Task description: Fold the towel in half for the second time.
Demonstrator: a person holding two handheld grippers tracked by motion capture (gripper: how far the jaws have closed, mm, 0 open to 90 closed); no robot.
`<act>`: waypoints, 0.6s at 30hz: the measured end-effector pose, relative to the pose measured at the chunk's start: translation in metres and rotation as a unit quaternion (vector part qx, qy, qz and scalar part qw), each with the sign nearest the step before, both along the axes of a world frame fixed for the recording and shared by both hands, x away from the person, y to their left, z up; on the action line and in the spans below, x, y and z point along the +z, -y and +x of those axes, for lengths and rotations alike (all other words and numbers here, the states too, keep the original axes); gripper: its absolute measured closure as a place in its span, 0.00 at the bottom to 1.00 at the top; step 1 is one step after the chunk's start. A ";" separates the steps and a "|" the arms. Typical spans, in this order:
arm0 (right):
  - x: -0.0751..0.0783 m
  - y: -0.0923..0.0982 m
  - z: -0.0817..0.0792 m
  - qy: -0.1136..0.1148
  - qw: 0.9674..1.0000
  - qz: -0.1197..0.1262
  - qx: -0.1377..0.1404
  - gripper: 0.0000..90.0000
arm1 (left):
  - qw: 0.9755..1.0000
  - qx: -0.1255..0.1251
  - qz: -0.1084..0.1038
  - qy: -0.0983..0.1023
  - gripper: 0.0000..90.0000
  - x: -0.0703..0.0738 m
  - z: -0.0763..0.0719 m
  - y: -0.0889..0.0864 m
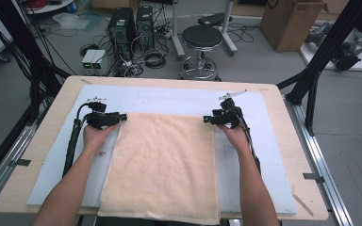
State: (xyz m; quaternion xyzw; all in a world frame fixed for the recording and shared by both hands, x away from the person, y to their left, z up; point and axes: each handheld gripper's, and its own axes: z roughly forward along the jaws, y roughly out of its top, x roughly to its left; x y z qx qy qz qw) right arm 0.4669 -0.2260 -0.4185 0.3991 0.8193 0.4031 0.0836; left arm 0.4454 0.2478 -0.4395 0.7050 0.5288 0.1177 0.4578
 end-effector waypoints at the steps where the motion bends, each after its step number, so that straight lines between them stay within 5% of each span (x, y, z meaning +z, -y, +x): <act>1: -0.003 0.000 0.001 -0.010 1.000 -0.001 -0.002 0.44 | 1.000 0.007 -0.008 -0.004 0.58 -0.001 0.002 0.000; 4: -0.012 0.002 0.005 -0.028 1.000 -0.005 -0.003 0.49 | 0.999 0.015 -0.021 -0.028 0.58 -0.005 0.005 -0.001; 8: -0.017 0.002 0.007 -0.041 0.999 -0.009 0.010 0.57 | 0.999 -0.001 -0.027 -0.035 0.60 -0.008 0.007 0.001; 15: -0.018 -0.002 0.008 -0.055 0.998 -0.006 0.033 0.86 | 0.999 -0.002 -0.001 -0.037 0.82 -0.007 0.011 0.010; 18: -0.016 -0.002 0.009 -0.056 0.998 0.000 0.035 0.91 | 1.000 -0.004 0.014 -0.026 0.91 -0.002 0.013 0.012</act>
